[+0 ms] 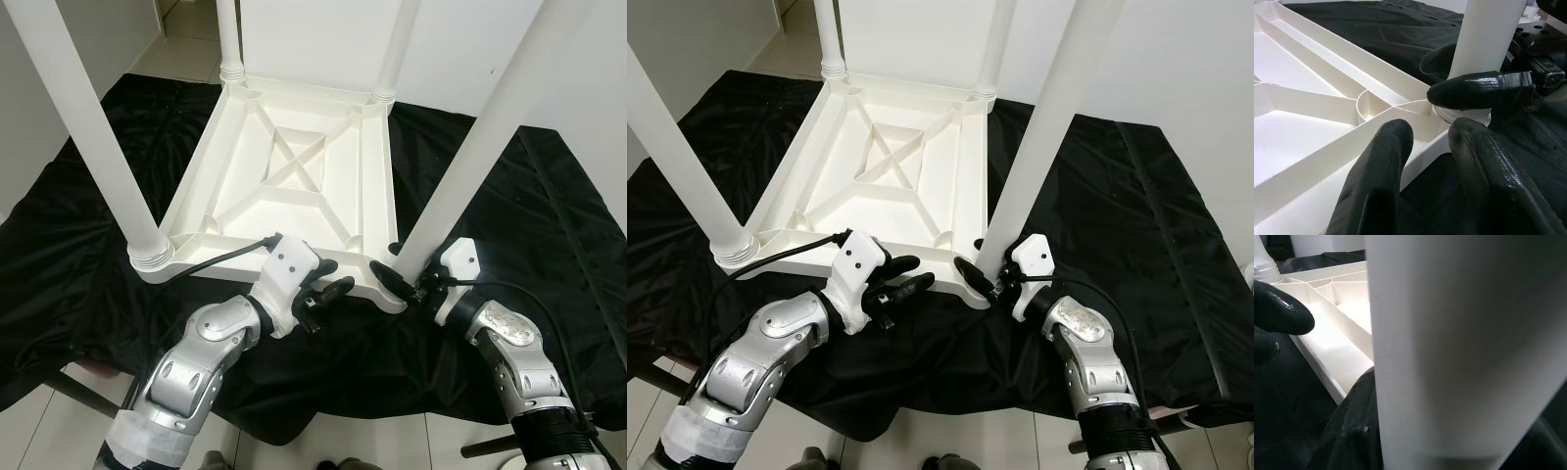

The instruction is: Building children table

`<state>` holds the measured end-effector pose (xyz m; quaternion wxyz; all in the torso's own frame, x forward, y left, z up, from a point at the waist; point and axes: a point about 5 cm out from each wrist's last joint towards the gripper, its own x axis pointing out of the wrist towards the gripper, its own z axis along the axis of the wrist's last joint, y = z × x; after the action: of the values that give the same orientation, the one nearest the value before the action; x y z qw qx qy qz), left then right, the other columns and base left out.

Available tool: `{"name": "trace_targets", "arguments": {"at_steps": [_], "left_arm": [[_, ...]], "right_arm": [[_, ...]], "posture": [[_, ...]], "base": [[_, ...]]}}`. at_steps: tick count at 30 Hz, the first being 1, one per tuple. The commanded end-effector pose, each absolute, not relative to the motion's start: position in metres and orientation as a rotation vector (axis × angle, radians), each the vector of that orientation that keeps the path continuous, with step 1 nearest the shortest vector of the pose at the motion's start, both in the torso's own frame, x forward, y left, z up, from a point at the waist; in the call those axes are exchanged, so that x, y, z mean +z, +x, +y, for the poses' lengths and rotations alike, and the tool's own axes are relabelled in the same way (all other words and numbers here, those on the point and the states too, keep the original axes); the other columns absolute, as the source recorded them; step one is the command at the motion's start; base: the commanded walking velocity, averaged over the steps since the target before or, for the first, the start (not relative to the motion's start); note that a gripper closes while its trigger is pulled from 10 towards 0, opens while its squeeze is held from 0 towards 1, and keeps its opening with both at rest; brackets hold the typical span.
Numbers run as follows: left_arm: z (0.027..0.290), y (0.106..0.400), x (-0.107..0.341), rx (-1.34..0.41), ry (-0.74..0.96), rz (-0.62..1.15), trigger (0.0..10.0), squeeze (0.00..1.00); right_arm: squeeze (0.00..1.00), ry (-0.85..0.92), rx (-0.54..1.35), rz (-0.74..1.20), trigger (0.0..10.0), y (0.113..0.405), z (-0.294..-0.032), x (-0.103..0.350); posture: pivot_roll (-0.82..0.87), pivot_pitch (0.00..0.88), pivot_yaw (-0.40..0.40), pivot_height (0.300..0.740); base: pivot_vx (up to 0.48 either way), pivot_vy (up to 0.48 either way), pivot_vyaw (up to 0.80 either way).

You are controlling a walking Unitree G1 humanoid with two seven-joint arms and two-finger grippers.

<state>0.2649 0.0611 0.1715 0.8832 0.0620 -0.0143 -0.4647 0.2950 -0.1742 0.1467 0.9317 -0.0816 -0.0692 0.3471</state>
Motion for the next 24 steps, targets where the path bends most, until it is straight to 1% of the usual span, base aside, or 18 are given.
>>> {"name": "trace_targets", "arguments": {"at_steps": [1, 4, 9, 13, 15, 19, 24], "left_arm": [[0.059, 0.262, 0.17, -0.991, 0.135, -0.019, 10.0, 0.0], [0.059, 0.262, 0.17, -0.988, 0.135, -0.017, 10.0, 0.0], [0.058, 0.262, 0.17, -0.992, 0.134, -0.016, 10.0, 0.0], [0.057, 0.26, 0.169, -0.996, 0.132, -0.016, 10.0, 0.0], [0.057, 0.26, 0.169, -0.996, 0.132, -0.016, 10.0, 0.0], [0.056, 0.259, 0.168, -0.999, 0.13, -0.016, 10.0, 0.0], [0.056, 0.258, 0.168, -0.996, 0.129, -0.017, 10.0, 0.0]], "right_arm": [[0.0, -0.172, 0.661, -0.11, 10.0, 0.295, -0.179, 0.141], [0.0, -0.133, 0.603, -0.122, 10.0, 0.294, -0.178, 0.142], [0.0, -0.163, 0.539, -0.126, 10.0, 0.294, -0.175, 0.141], [0.0, -0.166, 0.362, -0.11, 10.0, 0.293, -0.171, 0.137], [0.0, -0.17, 0.349, -0.116, 10.0, 0.292, -0.17, 0.138], [0.0, -0.09, 0.166, -0.138, 10.0, 0.282, -0.156, 0.14], [0.0, -0.062, -0.024, -0.128, 10.0, 0.277, -0.147, 0.139]], "posture": [[0.08, 0.098, -0.086, 0.74], [0.08, 0.098, -0.086, 0.74], [0.07, 0.095, -0.089, 0.74], [0.07, 0.091, -0.097, 0.74], [0.07, 0.091, -0.097, 0.74], [0.07, 0.087, -0.108, 0.74], [0.07, 0.086, -0.117, 0.74]], "base": [[0.0, 0.0, 0.0], [0.0, 0.0, 0.0], [0.0, 0.0, 0.0], [0.0, 0.0, 0.0], [0.0, 0.0, 0.0], [0.0, 0.0, 0.0], [0.0, 0.0, 0.0]]}}
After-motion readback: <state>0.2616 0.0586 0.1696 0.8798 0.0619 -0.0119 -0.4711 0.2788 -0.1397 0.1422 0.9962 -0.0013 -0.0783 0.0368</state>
